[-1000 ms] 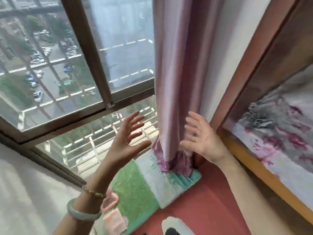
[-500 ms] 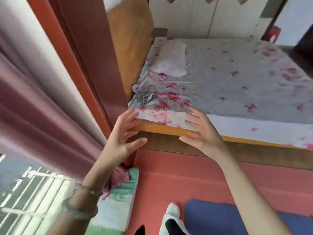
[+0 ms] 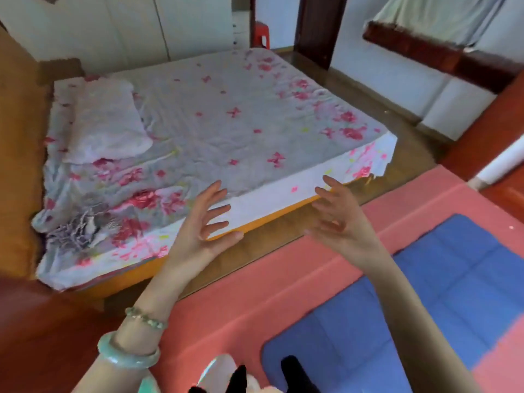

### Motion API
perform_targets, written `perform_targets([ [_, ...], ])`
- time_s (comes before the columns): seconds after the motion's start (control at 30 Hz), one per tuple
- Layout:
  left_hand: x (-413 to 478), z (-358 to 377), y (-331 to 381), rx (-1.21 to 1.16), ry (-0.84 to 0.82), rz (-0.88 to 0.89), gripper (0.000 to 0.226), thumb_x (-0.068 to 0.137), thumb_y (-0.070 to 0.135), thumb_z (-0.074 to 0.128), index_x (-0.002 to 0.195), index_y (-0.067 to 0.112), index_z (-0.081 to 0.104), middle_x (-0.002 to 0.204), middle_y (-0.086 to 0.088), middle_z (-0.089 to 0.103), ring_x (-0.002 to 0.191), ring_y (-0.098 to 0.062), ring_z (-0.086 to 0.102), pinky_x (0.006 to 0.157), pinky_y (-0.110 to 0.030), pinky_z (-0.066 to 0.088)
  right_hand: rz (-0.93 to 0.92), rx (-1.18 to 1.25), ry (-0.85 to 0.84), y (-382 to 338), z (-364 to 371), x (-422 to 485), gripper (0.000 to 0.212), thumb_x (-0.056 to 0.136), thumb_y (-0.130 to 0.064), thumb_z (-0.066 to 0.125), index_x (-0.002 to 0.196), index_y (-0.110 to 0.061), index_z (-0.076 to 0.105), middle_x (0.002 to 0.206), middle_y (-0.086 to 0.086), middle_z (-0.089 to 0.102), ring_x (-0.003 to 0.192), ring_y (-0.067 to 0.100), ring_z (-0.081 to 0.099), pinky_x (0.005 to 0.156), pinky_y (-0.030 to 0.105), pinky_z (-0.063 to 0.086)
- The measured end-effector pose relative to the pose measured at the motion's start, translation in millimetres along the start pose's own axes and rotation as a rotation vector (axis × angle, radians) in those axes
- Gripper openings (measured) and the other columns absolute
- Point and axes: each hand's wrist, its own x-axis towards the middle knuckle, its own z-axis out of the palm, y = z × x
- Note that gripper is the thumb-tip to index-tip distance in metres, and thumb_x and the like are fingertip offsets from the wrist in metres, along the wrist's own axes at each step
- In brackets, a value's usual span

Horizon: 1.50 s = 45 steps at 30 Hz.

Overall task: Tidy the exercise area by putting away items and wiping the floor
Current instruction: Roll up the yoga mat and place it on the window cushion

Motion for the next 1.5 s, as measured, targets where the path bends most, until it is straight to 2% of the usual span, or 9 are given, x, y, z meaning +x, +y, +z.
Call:
perform_targets([
  [0.13, 66, 40, -7, -0.052, -0.176, 0.012, 0.089, 0.065, 0.030, 0.080, 0.140, 0.037, 0.034, 0.140, 0.014, 0.045, 0.123, -0.007, 0.051, 0.095, -0.027, 0.048, 0.041, -0.031, 0.191, 10, -42, 10, 0.087, 0.072, 0.000, 0.076, 0.133, -0.043, 0.031, 0.136, -0.003, 0.046, 0.121, 0.007, 0.050, 0.096, 0.028, 0.048],
  [0.37, 200, 108, -22, -0.110, -0.480, 0.051, 0.089, 0.063, 0.035, 0.076, 0.141, 0.035, 0.032, 0.140, 0.016, 0.044, 0.124, -0.007, 0.050, 0.096, -0.030, 0.047, 0.105, -0.051, 0.418, 27, -98, 68, 0.090, 0.071, -0.004, 0.077, 0.139, -0.036, 0.028, 0.140, -0.005, 0.043, 0.124, 0.010, 0.049, 0.097, 0.031, 0.046],
  [0.57, 337, 161, -21, -0.123, -0.732, 0.088, 0.091, 0.061, 0.037, 0.076, 0.141, 0.032, 0.032, 0.138, 0.019, 0.045, 0.123, -0.004, 0.050, 0.094, -0.027, 0.048, 0.140, -0.045, 0.697, 28, -153, 135, 0.089, 0.071, -0.001, 0.077, 0.139, -0.035, 0.030, 0.139, -0.005, 0.045, 0.122, 0.007, 0.051, 0.095, 0.028, 0.048],
  [0.77, 450, 217, -4, -0.142, -0.942, 0.152, 0.088, 0.060, 0.036, 0.076, 0.137, 0.038, 0.033, 0.139, 0.016, 0.044, 0.122, -0.005, 0.050, 0.093, -0.022, 0.047, 0.154, -0.032, 0.913, 28, -197, 186, 0.087, 0.071, -0.001, 0.076, 0.134, -0.041, 0.033, 0.137, -0.008, 0.046, 0.121, 0.005, 0.051, 0.099, 0.034, 0.047],
  [0.93, 512, 273, -2, -0.166, -1.047, 0.143, 0.087, 0.059, 0.036, 0.076, 0.135, 0.041, 0.034, 0.141, 0.012, 0.044, 0.124, -0.007, 0.049, 0.099, -0.033, 0.045, 0.193, -0.024, 1.034, 38, -237, 218, 0.085, 0.071, -0.002, 0.076, 0.130, -0.048, 0.035, 0.136, -0.012, 0.046, 0.121, 0.006, 0.051, 0.100, 0.039, 0.046],
  [1.17, 602, 375, -19, -0.149, -1.154, 0.144, 0.099, 0.059, 0.035, 0.078, 0.144, 0.030, 0.028, 0.144, 0.010, 0.041, 0.127, -0.012, 0.047, 0.106, -0.041, 0.041, 0.208, -0.017, 1.123, 73, -333, 274, 0.086, 0.072, -0.003, 0.077, 0.134, -0.046, 0.033, 0.137, -0.009, 0.046, 0.122, 0.008, 0.050, 0.100, 0.039, 0.046],
  [1.3, 664, 451, -9, -0.171, -1.164, 0.146, 0.099, 0.059, 0.036, 0.078, 0.144, 0.030, 0.028, 0.143, 0.014, 0.041, 0.125, -0.006, 0.048, 0.104, -0.038, 0.043, 0.159, -0.022, 1.177, 87, -412, 311, 0.081, 0.070, -0.017, 0.081, 0.128, -0.050, 0.036, 0.136, -0.008, 0.048, 0.121, 0.007, 0.053, 0.097, 0.035, 0.048],
  [1.4, 708, 503, 1, -0.179, -1.167, 0.159, 0.098, 0.060, 0.036, 0.078, 0.144, 0.031, 0.027, 0.142, 0.017, 0.041, 0.125, -0.005, 0.048, 0.102, -0.036, 0.044, 0.156, -0.041, 1.182, 90, -475, 336, 0.084, 0.072, -0.006, 0.076, 0.132, -0.045, 0.033, 0.137, -0.005, 0.047, 0.122, 0.008, 0.051, 0.097, 0.034, 0.048],
  [1.5, 747, 544, 2, -0.185, -1.173, 0.156, 0.098, 0.061, 0.035, 0.078, 0.145, 0.031, 0.027, 0.142, 0.018, 0.042, 0.126, -0.005, 0.047, 0.102, -0.036, 0.043, 0.172, -0.050, 1.159, 94, -528, 359, 0.086, 0.072, -0.004, 0.075, 0.136, -0.042, 0.032, 0.139, -0.003, 0.046, 0.122, 0.008, 0.051, 0.097, 0.032, 0.048],
])
